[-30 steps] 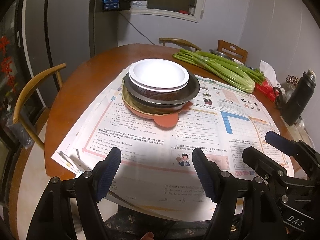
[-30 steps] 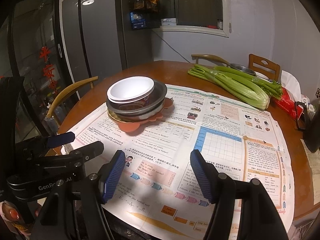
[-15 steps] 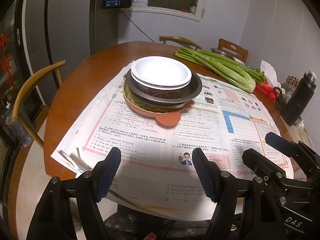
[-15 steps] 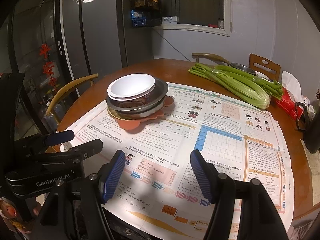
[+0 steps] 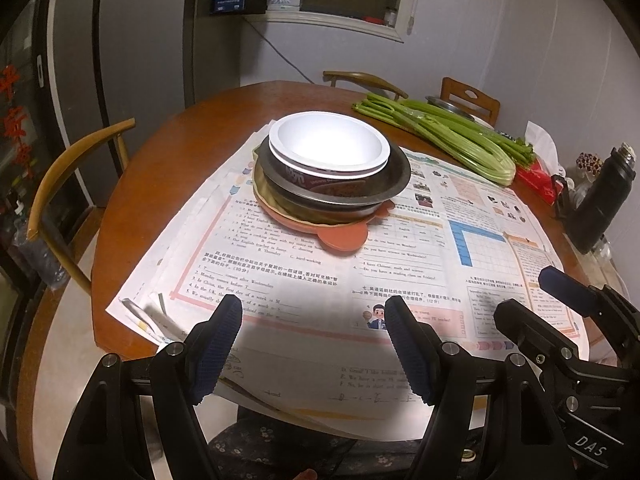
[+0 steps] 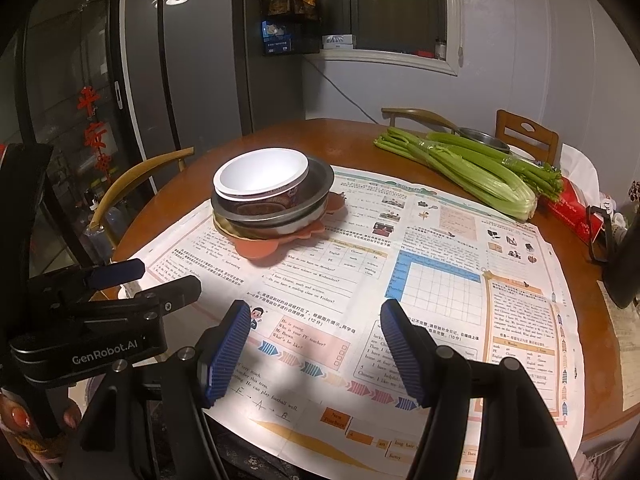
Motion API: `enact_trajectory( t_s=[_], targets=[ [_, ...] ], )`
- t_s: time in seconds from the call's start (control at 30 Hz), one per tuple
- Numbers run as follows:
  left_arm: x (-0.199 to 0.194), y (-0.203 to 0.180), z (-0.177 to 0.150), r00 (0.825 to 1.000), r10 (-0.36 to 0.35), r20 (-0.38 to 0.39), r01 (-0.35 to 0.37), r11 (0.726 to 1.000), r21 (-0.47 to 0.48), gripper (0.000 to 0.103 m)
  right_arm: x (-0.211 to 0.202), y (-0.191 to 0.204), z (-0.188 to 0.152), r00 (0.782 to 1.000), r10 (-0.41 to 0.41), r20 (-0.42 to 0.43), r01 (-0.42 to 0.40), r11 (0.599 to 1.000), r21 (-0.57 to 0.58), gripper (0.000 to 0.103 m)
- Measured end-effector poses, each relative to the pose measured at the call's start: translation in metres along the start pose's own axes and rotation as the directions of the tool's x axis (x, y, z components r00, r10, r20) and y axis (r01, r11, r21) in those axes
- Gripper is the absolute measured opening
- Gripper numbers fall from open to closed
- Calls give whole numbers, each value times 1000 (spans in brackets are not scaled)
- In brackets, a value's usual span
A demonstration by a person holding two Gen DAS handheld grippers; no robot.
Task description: Organize plates and bowls
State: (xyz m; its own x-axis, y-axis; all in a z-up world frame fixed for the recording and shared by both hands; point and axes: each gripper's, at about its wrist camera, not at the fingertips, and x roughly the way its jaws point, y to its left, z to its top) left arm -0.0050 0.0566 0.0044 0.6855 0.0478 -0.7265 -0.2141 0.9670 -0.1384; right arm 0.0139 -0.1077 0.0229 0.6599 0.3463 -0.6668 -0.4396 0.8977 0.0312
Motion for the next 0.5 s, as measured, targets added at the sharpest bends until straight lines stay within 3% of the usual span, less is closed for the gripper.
enact_trajectory(
  t_s=[0.5],
  targets=[
    [-1, -2, -1, 1000, 5, -4, -5, 1000, 7, 75, -8, -1, 0, 1000, -7, 14, 7, 1000, 5, 67]
  ],
)
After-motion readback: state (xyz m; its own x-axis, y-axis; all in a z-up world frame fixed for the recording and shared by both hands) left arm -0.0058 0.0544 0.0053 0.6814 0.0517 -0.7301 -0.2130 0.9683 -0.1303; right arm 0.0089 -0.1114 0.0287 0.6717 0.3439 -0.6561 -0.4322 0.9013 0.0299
